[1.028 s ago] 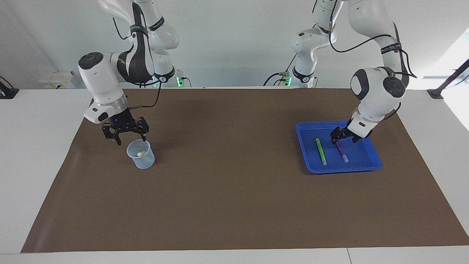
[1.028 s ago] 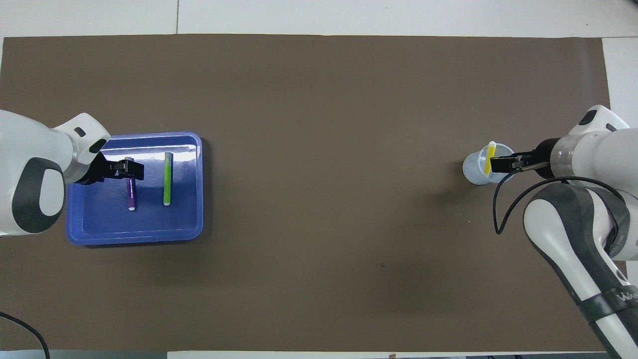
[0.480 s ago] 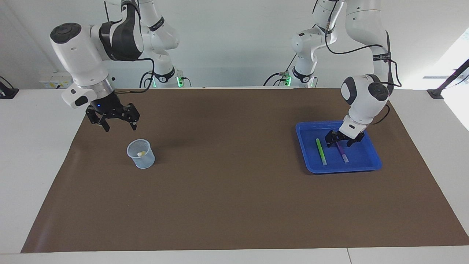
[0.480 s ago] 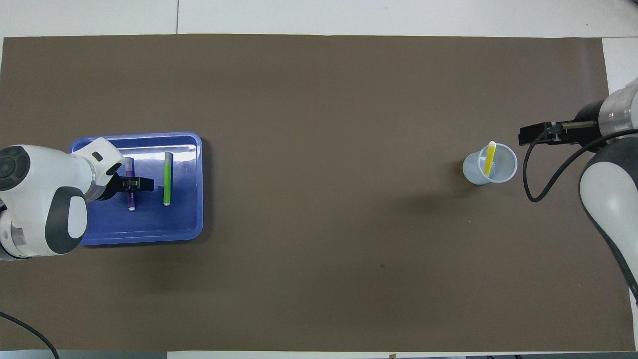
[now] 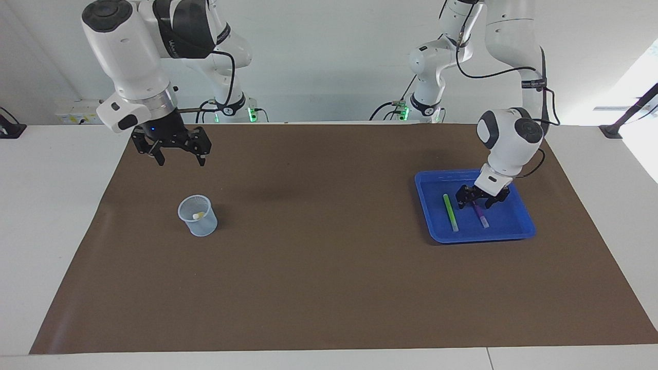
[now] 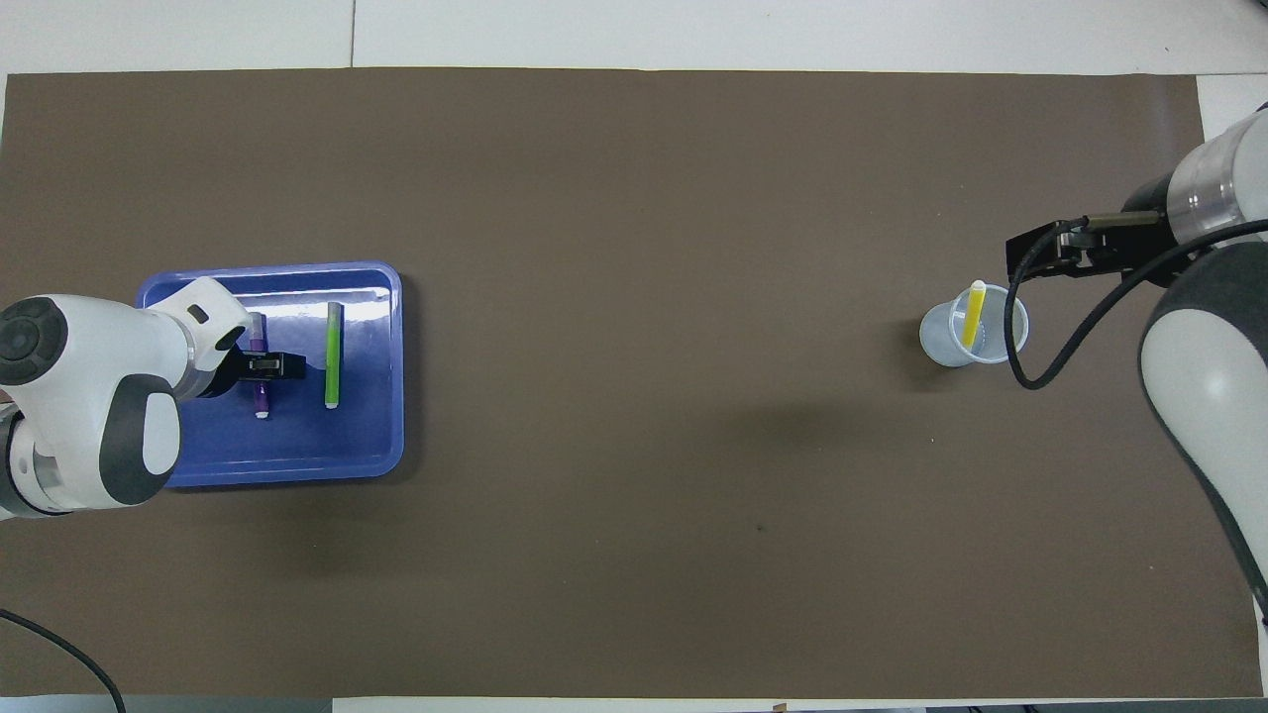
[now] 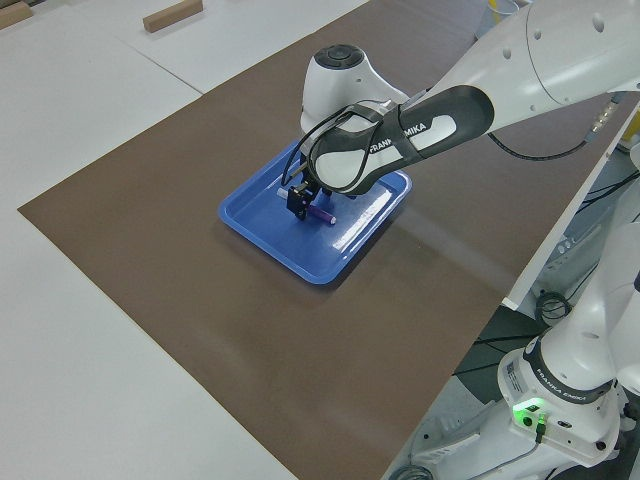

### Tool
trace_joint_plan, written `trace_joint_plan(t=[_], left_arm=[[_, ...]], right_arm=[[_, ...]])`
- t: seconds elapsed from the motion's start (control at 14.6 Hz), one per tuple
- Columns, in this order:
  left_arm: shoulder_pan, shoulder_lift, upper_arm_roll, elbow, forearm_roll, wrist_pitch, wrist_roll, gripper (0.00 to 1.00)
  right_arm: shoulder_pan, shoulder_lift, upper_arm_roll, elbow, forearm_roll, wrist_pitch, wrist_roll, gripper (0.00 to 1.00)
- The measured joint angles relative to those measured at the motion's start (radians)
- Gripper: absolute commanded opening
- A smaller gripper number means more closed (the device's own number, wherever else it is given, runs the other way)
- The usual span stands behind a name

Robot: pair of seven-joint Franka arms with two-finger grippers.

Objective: Transfer and insert pens with both arms
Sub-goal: 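Drop the yellow pen into the cup and withdraw the right gripper, then grasp the purple pen in the tray with the left gripper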

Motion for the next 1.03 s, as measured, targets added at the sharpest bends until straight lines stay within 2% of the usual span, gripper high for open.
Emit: trace_joint_plan(t=[0.41,0.55,0.62,0.69,1.03], left_arm=[[0.001,-0.003,-0.001,0.010,0.032,0.005,0.002,0.38],[0.001,-0.003,-0.001,0.011,0.037,0.006,0.002,0.18],[0.002,-0.003,-0.001,0.014,0.038,0.008,0.003,0.04],[0.001,-0.003,-0.003,0.016,0.038,0.008,0.003,0.00],[0.004,-0.001,-0.002,0.020,0.039,0.006,0.004,0.00]], right_arm=[[-0.012,-0.015,-0.012,0.039,0.000,-0.047,0.000,1.00],[-0.013,-0.025,-0.013,0.038,0.000,-0.082,0.000,1.00],[-0.016,-0.034,-0.013,0.032,0.000,-0.097,0.000,1.00],[-0.019,-0.045,-0.013,0.022,0.000,-0.106,0.000,1.00],[-0.027,-0.070,-0.014,-0.010,0.000,-0.110,-0.005,1.00]])
